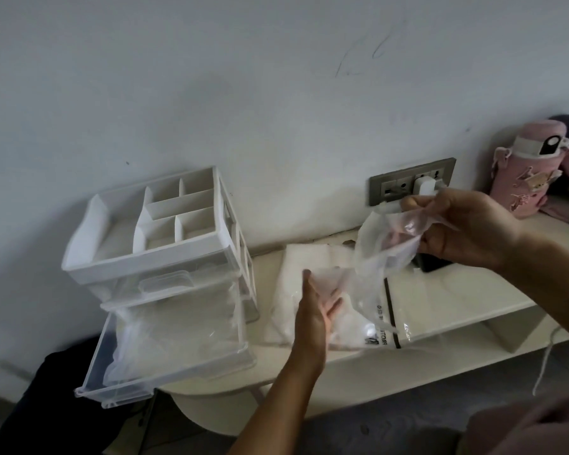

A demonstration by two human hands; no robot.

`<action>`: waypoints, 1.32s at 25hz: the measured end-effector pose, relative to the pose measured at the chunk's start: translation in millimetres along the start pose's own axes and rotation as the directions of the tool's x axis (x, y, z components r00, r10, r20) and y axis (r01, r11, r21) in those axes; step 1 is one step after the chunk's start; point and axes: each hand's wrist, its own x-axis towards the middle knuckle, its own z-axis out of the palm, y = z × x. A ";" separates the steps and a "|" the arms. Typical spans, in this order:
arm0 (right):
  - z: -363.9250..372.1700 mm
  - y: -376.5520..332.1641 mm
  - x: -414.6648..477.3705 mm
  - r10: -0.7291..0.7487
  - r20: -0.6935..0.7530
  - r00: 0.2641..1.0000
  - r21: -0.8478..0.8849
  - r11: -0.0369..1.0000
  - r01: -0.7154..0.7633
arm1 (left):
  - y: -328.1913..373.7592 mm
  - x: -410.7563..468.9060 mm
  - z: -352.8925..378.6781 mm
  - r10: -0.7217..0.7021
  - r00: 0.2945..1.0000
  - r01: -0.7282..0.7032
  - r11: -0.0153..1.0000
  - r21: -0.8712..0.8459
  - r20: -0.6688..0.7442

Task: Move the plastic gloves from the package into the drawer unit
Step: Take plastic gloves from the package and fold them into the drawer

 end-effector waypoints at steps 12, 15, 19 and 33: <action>-10.3 5.7 -5.4 0.117 0.207 0.971 -0.199 0.977 -0.075 | 56.8 -31.4 0.5 -0.062 0.979 0.103 0.973 -0.208 0.195; 0.3 18.2 -8.2 0.225 0.157 0.962 -0.506 0.855 -0.117 | 107.3 -49.9 -17.2 0.151 0.986 -0.161 0.969 0.187 0.069; 42.8 50.5 5.7 0.264 0.098 0.960 -0.683 0.719 -0.128 | 162.4 -73.2 -46.4 0.207 0.953 -0.301 0.747 0.592 0.223; 148.3 112.5 105.2 0.264 0.015 0.964 -0.961 0.272 -0.060 | 176.3 -101.1 -170.4 -0.012 1.000 0.000 0.890 0.457 0.022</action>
